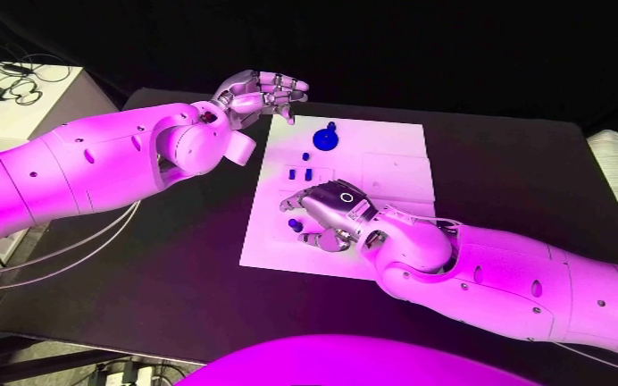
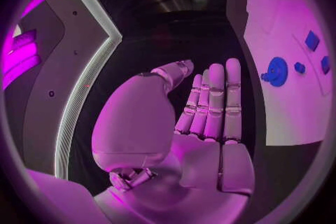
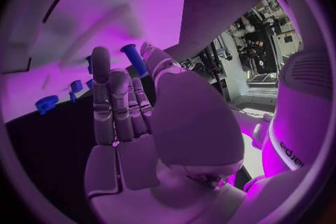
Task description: Assemble the parts on the task board
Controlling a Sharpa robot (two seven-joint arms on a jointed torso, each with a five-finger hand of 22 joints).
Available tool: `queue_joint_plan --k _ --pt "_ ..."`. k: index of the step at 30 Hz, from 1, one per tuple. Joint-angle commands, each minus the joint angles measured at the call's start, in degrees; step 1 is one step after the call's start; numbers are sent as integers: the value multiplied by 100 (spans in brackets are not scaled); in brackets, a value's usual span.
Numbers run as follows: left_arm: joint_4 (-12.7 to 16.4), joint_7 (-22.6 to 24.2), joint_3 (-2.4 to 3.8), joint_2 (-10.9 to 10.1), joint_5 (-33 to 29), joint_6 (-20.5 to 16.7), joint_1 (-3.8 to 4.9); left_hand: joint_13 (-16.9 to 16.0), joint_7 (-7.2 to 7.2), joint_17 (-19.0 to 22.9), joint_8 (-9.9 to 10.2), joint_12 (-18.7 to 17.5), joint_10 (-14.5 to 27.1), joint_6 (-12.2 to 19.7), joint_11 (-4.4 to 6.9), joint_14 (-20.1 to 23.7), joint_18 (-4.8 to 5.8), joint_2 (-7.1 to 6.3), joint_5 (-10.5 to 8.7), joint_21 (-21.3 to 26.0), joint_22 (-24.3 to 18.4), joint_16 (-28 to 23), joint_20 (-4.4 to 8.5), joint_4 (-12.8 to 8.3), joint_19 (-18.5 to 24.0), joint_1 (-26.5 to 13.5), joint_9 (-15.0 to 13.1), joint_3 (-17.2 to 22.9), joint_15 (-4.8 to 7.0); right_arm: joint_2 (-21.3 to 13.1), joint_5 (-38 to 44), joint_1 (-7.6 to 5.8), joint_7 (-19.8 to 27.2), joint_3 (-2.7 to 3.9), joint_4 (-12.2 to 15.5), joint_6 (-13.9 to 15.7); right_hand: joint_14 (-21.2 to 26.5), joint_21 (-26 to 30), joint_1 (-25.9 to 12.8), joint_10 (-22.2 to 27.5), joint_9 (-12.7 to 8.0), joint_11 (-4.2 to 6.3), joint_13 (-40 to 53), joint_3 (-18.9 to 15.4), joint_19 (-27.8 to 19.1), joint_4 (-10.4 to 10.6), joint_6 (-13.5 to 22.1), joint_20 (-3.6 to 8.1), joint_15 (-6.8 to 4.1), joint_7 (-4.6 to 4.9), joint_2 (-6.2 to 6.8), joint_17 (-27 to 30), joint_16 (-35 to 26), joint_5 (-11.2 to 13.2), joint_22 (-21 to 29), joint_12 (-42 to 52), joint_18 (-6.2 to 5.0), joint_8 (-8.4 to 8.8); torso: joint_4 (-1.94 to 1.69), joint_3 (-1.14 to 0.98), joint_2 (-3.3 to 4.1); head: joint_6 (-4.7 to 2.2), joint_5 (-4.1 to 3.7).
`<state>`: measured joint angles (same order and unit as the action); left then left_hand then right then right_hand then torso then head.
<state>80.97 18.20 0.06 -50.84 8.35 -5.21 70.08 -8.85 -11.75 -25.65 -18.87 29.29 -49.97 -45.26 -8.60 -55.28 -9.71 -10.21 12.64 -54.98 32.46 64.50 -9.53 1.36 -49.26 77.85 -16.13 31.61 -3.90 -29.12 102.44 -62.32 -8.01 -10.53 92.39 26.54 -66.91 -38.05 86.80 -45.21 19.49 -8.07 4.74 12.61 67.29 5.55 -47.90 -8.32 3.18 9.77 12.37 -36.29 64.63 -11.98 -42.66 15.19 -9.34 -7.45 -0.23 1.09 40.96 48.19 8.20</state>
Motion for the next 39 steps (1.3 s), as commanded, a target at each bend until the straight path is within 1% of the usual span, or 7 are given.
queue_joint_plan --k 1,10,19,24,26,29,39 --pt "-2 11 3 2 -24 49 5 8 -76 -10 -25 21 41 35 -4 -9 -92 12 5 20 -7 7 -12 34 -14 -37 9 -8 -41 -44 -8 6 81 2 38 330 137 19 182 170 10 -23 13 -122 -58 271 76 -22 4 -6 40 151 33 -37 -32 200 -106 -4 -2 1 2 -12 -17" --pt "-21 15 3 2 -24 63 4 8 -76 -10 -25 21 41 35 -4 -9 -92 12 5 20 -7 7 -12 34 -14 -37 9 -8 -41 -464 -781 -27 385 60 344 691 146 19 611 375 70 0 78 -358 -46 1077 109 -32 -3 -4 86 285 289 -25 -110 867 -118 -108 8 3 -12 -48 -85" --pt "-2 78 3 -46 -25 47 3 10 -77 -10 -29 26 47 40 -5 -4 -91 7 3 31 -16 6 -12 38 -18 -37 9 -11 -42 -1591 -3339 -468 821 156 831 230 -992 -1406 204 -922 71 188 16 -4 892 1092 -284 140 -188 58 -73 -1096 1024 -103 -1321 1265 131 -276 70 10 -49 -102 -294" --pt "37 100 2 -96 -25 37 0 11 -77 -10 -29 28 50 43 -6 -2 -90 1 1 37 -21 5 -13 44 -19 -43 10 -16 -43 -2293 -3909 -669 456 166 1073 -202 -1483 -2188 -212 -2065 100 462 415 112 1319 1081 -582 352 -422 -134 -38 -1917 1306 118 -2002 1792 278 -425 99 9 -69 -118 -473" --pt "58 103 2 -118 -25 34 -1 11 -77 -10 -29 28 50 43 -6 -2 -90 1 1 37 -21 5 -13 44 -19 -43 10 -16 -43 -2504 -3942 -703 233 164 1141 -306 -1702 -2641 -576 -2243 179 647 2147 15 1550 1046 -780 489 -638 -260 -14 -2347 1411 97 -2414 3419 399 -601 114 8 -75 -127 -523" --pt "94 105 0 -153 -25 29 -5 11 -76 -10 -31 31 52 45 -5 0 -90 -1 2 43 -25 5 -13 46 -21 -43 10 -18 -43 -2797 -3894 -725 -120 149 1227 -381 -1889 -3083 -974 -2987 264 652 5222 -149 1698 1091 -831 535 -589 -331 -55 -3166 1727 59 -2836 5543 466 -745 132 -2 -80 -123 -570" --pt "180 105 -8 -213 -25 30 -20 11 -76 -10 -31 31 52 45 -5 0 -90 -1 2 43 -25 5 -13 46 -21 -43 10 -18 -43 -3311 -3201 -620 -1007 89 1497 -398 -2096 -3687 -1336 -3593 353 665 6993 -552 1854 1114 -863 541 -598 -372 -159 -4291 2170 120 -3414 6550 587 -904 125 3 -90 -124 -678"
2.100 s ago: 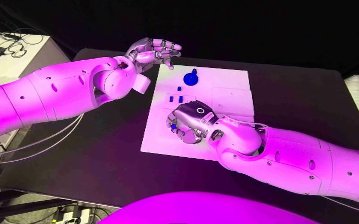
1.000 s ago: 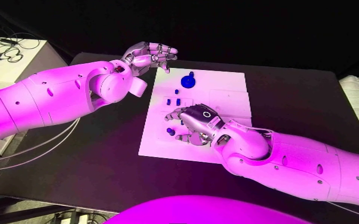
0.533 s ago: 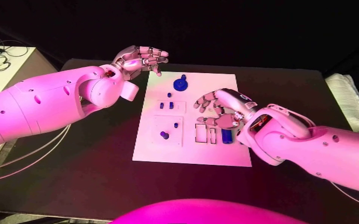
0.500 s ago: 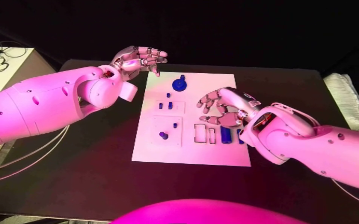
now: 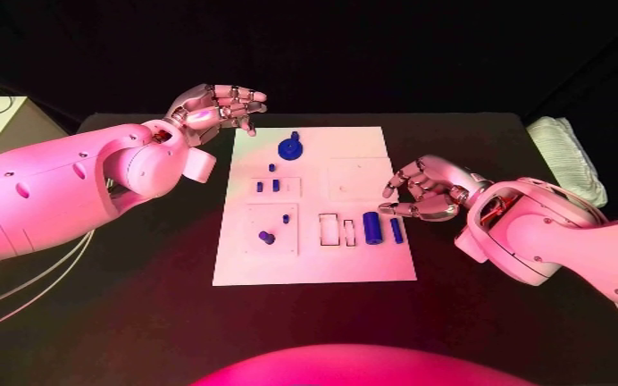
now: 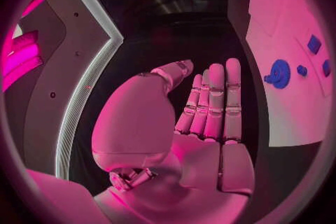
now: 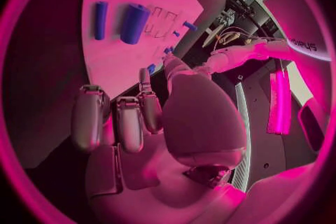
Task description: Assemble the parts on the task board
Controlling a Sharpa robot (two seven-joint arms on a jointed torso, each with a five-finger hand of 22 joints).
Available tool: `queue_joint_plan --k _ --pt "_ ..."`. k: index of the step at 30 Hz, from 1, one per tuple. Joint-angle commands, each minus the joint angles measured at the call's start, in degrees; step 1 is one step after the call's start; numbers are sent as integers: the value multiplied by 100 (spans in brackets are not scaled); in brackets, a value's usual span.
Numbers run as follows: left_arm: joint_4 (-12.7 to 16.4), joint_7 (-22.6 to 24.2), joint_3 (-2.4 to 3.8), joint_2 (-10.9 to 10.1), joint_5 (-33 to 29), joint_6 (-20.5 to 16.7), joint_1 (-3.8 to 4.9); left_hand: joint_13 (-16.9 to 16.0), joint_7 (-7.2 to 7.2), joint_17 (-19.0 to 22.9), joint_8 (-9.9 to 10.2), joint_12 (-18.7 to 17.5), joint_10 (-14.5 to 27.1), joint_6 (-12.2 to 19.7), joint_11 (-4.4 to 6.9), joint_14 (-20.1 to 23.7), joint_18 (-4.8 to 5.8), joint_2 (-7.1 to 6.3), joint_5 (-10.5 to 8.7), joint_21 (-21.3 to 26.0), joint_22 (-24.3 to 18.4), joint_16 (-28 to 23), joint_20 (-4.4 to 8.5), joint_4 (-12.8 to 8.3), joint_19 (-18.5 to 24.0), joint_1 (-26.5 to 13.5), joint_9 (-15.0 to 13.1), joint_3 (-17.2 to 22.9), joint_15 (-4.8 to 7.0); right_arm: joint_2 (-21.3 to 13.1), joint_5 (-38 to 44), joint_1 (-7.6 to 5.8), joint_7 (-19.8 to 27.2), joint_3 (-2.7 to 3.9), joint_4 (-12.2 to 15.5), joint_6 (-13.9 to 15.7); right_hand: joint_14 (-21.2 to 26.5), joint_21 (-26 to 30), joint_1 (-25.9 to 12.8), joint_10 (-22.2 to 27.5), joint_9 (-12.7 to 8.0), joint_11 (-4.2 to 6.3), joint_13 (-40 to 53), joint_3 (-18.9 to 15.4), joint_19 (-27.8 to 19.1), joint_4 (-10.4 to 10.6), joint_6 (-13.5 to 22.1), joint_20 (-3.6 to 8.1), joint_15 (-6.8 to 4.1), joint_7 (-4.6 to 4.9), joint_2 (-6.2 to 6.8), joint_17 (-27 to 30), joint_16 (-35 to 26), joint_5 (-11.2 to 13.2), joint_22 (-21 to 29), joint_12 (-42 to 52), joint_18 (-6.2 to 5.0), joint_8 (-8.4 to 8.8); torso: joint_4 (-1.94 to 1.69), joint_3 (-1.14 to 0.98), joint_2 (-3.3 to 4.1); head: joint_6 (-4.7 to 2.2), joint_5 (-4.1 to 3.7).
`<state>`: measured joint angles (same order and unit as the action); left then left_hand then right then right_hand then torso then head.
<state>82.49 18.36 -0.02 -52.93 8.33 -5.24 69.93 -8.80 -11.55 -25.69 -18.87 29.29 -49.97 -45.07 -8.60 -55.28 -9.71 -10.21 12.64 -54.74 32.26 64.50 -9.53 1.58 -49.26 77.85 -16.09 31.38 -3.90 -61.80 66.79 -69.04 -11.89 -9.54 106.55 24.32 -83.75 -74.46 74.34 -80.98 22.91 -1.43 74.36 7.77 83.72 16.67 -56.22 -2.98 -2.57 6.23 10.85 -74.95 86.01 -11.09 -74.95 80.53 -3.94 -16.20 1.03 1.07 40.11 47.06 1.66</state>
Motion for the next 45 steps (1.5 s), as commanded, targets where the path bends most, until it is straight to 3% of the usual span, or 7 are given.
queue_joint_plan --k 1,4,9,14,27,37,45 --pt "31 89 0 -5 -24 32 -5 7 -96 -7 -31 31 52 26 -5 0 -91 -1 2 19 -5 5 -14 23 -22 -43 5 6 -43 -53 417 73 -679 -13 97 -173 -418 -74 -126 -25 15 2 65 -115 218 5 -33 6 -23 -21 -17 -463 45 33 -214 27 52 -37 0 4 -3 -13 -24" --pt "37 89 -1 -10 -24 35 -7 8 -96 -7 -34 34 55 28 -5 2 -91 -2 3 26 -10 5 -14 24 -24 -39 5 6 -43 -45 588 140 -862 -20 120 -144 -440 -173 -225 -62 27 9 161 -239 240 7 -49 7 -26 -31 -51 -592 90 35 -308 61 72 -65 3 0 -2 -13 -19" --pt "50 85 -2 -17 -24 39 -8 8 -96 -7 -34 34 55 28 -5 2 -91 -2 3 26 -10 5 -14 24 -24 -39 5 6 -43 59 729 256 -1061 -29 82 -89 -509 -451 -598 -174 50 21 394 -603 310 17 -58 9 -30 -46 -192 -948 214 88 -564 154 132 -124 -5 14 -6 -7 -29" --pt "66 77 -2 -31 -24 41 -9 8 -96 -7 -34 34 55 28 -5 2 -91 -2 3 26 -10 5 -14 24 -24 -39 5 6 -43 203 883 341 -1217 -33 -15 -13 -535 -642 -656 -267 69 26 576 -947 355 11 -64 8 -31 -56 -316 -1089 262 -94 -738 235 172 -174 -20 13 3 -1 -27" --pt "85 60 -2 -65 -24 54 -9 9 -97 -9 -39 40 58 31 -5 5 -91 -1 4 37 -19 6 -14 28 -29 -36 5 6 -43 545 1345 487 -1523 -35 -270 -75 -557 -736 -824 -320 91 44 681 -1216 372 21 -121 13 -43 -81 -454 -1196 296 -156 -830 266 191 -246 -2 4 9 30 17" --pt "89 39 -2 -72 -24 69 -8 9 -97 -9 -39 40 58 31 -5 5 -91 -1 4 37 -19 6 -14 28 -29 -36 5 6 -43 771 1512 529 -1581 -36 -441 -240 -560 -767 -761 -313 108 62 682 -1293 376 4 -164 20 -55 -102 -462 -1216 301 -83 -863 242 197 -303 -14 11 4 64 -7" --pt "92 19 -3 -87 -24 82 -8 9 -97 -9 -39 40 58 31 -5 5 -91 -1 4 37 -19 6 -14 28 -29 -36 5 6 -43 874 1657 574 -1605 -45 -552 -535 -563 -784 -382 -307 132 83 694 -1234 372 1 -189 35 -73 -125 -363 -1235 304 -14 -890 205 201 -393 -7 7 2 92 24"
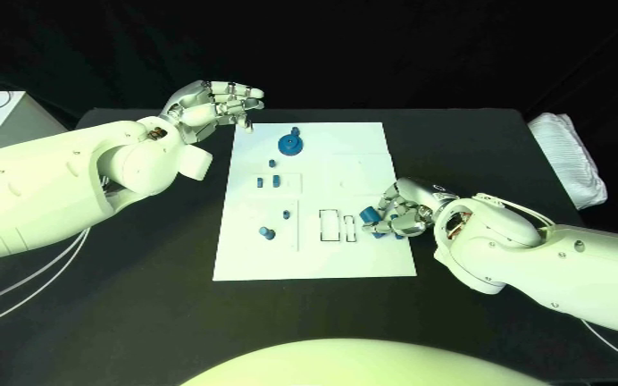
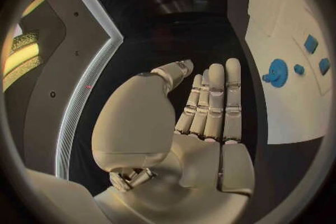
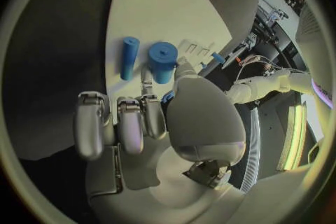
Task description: Assemble the parts on the task board
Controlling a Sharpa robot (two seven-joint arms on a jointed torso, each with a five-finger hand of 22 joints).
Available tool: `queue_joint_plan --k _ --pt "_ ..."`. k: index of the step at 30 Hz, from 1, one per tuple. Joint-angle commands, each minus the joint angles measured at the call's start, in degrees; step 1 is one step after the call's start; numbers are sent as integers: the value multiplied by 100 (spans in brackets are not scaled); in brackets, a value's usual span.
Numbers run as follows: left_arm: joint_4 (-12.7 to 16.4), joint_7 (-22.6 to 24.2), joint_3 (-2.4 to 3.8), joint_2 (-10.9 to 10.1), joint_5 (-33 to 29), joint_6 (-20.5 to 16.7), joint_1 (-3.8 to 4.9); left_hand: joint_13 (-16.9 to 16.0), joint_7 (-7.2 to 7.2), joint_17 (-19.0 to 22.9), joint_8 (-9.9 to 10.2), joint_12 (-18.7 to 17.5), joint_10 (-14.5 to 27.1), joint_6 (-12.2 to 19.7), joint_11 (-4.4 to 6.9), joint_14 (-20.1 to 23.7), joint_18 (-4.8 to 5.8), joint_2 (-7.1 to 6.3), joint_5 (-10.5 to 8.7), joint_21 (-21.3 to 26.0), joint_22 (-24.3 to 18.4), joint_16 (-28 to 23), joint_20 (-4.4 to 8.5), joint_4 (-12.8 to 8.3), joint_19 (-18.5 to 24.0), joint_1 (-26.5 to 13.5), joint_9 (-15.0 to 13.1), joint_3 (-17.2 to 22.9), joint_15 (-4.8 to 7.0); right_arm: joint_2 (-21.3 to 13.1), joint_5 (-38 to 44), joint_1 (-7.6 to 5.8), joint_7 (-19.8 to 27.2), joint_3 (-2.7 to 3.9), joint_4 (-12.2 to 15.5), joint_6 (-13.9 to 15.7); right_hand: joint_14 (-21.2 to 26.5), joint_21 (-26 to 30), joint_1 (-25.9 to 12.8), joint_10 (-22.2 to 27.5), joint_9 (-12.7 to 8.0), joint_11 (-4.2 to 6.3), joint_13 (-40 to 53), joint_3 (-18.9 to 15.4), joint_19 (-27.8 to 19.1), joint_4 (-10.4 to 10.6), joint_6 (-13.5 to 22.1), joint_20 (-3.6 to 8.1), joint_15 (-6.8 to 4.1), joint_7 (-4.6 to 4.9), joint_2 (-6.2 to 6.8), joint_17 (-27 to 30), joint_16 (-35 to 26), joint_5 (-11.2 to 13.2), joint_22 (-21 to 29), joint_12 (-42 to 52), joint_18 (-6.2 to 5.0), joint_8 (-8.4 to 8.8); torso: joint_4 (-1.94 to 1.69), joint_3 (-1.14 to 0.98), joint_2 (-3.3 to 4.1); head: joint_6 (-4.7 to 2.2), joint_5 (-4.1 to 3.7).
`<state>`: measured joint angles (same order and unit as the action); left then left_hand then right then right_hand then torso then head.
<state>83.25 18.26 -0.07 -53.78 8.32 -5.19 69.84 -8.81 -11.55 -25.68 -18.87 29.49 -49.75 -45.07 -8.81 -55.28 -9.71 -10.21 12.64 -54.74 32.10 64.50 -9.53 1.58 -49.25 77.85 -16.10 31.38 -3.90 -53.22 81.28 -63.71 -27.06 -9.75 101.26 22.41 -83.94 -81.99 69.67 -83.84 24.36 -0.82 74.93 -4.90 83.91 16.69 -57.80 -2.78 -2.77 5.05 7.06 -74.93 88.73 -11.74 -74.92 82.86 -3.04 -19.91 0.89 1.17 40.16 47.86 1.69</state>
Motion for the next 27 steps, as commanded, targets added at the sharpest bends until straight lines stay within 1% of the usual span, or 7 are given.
queue_joint_plan --k 1,3,5,10,12,16,27 --pt "17 26 2 -5 -23 79 1 10 -96 -10 -39 20 37 31 16 5 -91 -1 4 37 -4 6 -14 28 -29 -36 7 5 -43 23 226 46 -89 -24 -27 -391 -547 -44 236 -29 -12 25 653 150 355 -8 -23 19 -56 -10 59 -1252 36 31 -908 -29 114 -39 9 -4 -2 14 22" --pt "18 21 2 -9 -23 84 1 10 -96 -10 -39 20 37 31 16 5 -91 -1 4 37 -4 6 -14 28 -29 -36 7 5 -43 32 257 53 -92 -25 -31 -480 -552 -51 429 -34 -16 29 669 374 355 -13 -22 22 -60 -13 148 -1275 43 45 -919 -38 116 -63 11 0 -3 16 19" --pt "23 16 2 -13 -23 89 1 10 -96 -10 -39 20 37 31 16 5 -91 -1 4 37 -4 6 -14 28 -29 -36 7 5 -43 41 279 60 -95 -27 -32 -558 -557 -60 563 -29 -28 30 671 537 357 -17 -16 24 -61 -12 236 -1296 49 -126 -932 -58 118 -74 10 4 -3 16 15" --pt "30 7 2 -21 -23 94 1 10 -96 -10 -39 20 37 31 16 5 -91 -1 4 37 -4 6 -14 28 -29 -36 7 5 -43 56 265 67 -101 -29 -30 -463 -562 -73 703 -53 -51 36 712 755 360 -13 -46 26 -65 -19 311 -1322 57 -333 -951 -47 122 -93 14 2 -5 13 7" --pt "30 6 2 -21 -23 96 1 10 -96 -10 -39 20 37 31 16 5 -91 -1 4 37 -4 6 -14 28 -29 -36 7 5 -43 62 214 69 -98 -30 -25 -322 -567 -99 684 -94 -61 57 767 871 370 -4 -105 36 -80 -44 310 -1343 64 -505 -974 -7 127 -120 13 1 -6 8 3" --pt "31 4 2 -22 -23 99 1 10 -96 -10 -39 20 37 31 16 5 -91 -1 4 37 -4 6 -14 28 -29 -36 7 5 -43 75 26 75 -75 -30 1 58 -576 -136 601 -157 -67 99 849 1023 384 0 -214 61 -112 -93 285 -1380 78 -652 -1007 58 136 -178 5 0 -6 5 4" --pt "19 4 2 -18 -23 97 1 12 -98 -11 -46 29 43 35 15 8 -91 -1 6 52 -17 7 -14 36 -38 -33 7 5 -44 23 -573 36 298 -9 232 1072 -589 -273 239 -320 -38 221 1060 1366 435 -1 -432 154 -217 -232 147 -1432 97 -654 -1120 241 170 -369 13 2 -5 -21 13"
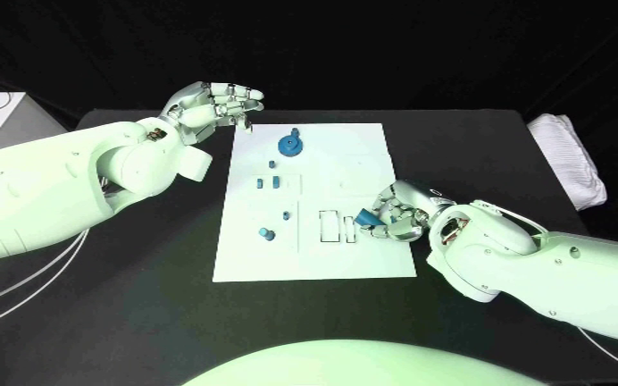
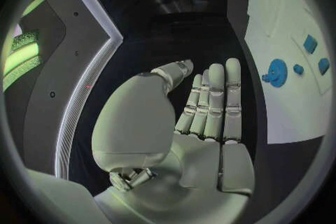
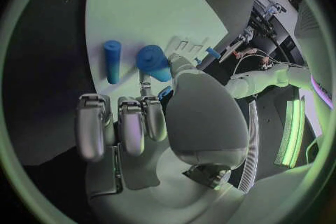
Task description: Assemble the parts on the task board
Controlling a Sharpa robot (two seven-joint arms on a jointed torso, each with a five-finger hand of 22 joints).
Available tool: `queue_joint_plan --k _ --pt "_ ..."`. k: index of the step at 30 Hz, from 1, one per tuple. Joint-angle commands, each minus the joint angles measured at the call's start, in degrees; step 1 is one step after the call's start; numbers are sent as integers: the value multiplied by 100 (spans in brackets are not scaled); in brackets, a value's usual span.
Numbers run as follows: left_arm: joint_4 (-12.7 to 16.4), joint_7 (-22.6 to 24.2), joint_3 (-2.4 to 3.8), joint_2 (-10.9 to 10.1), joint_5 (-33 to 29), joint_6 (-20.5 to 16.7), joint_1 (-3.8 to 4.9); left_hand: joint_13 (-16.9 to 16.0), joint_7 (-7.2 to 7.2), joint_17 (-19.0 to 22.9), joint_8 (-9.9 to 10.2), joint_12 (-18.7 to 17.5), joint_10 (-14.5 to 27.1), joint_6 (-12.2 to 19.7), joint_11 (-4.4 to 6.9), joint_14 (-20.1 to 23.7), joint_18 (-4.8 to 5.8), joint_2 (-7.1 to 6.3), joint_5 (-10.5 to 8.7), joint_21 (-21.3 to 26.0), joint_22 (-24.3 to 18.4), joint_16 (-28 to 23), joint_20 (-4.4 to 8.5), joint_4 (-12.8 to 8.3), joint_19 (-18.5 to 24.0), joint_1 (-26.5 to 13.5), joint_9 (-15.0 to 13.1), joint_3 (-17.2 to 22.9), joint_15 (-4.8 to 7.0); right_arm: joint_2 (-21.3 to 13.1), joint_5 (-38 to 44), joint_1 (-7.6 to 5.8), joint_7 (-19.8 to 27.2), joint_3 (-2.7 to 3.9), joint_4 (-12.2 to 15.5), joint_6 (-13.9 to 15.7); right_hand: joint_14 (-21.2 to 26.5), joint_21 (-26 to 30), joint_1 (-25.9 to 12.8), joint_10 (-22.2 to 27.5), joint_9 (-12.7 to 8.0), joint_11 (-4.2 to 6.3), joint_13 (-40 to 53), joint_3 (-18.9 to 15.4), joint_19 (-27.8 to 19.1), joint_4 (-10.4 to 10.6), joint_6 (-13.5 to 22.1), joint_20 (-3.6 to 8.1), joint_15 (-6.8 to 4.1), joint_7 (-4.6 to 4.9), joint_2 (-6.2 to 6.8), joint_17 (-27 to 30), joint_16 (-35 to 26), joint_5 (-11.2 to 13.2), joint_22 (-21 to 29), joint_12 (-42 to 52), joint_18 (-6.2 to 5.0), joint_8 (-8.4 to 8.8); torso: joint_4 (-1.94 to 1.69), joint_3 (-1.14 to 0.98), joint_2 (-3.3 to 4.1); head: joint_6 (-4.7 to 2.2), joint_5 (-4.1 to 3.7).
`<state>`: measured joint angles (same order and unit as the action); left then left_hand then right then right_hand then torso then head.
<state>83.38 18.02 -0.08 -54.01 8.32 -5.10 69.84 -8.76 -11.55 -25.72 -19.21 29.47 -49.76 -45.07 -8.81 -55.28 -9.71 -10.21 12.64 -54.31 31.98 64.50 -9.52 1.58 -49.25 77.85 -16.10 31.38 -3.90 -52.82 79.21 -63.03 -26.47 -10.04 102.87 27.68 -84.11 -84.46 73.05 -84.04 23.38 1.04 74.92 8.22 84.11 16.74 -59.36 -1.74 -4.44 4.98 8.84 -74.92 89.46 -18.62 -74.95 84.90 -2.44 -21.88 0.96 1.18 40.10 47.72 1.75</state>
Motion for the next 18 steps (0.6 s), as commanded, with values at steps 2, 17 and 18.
queue_joint_plan --k 2,17,18 --pt "3 26 2 8 -23 88 1 8 -98 -7 -12 31 43 35 15 8 -91 -1 6 10 -5 7 -14 36 -38 -33 7 5 -44 -30 -453 -79 295 31 136 635 -571 -27 -136 -313 63 43 1077 80 416 -5 -288 58 -57 -233 -40 -1434 24 52 -1119 51 111 -186 7 1 -2 -13 6" --pt "6 3 2 23 -23 102 1 9 -98 -7 -14 34 46 37 14 9 -90 2 7 15 -9 7 -14 40 -42 -32 7 6 -44 298 -895 -267 210 44 172 -174 -587 -88 -856 -387 77 67 1182 336 437 -1 -322 78 -80 -262 -232 -1503 51 406 -1177 125 127 -323 0 6 3 -5 10" --pt "8 2 2 23 -23 103 1 10 -99 -8 -16 36 49 39 13 10 -90 5 8 20 -14 8 -14 44 -46 -32 8 8 -44 340 -907 -256 191 41 146 -252 -589 -91 -934 -391 78 68 1187 358 438 0 -324 80 -79 -264 -262 -1508 54 436 -1181 126 128 -337 2 7 4 0 14"
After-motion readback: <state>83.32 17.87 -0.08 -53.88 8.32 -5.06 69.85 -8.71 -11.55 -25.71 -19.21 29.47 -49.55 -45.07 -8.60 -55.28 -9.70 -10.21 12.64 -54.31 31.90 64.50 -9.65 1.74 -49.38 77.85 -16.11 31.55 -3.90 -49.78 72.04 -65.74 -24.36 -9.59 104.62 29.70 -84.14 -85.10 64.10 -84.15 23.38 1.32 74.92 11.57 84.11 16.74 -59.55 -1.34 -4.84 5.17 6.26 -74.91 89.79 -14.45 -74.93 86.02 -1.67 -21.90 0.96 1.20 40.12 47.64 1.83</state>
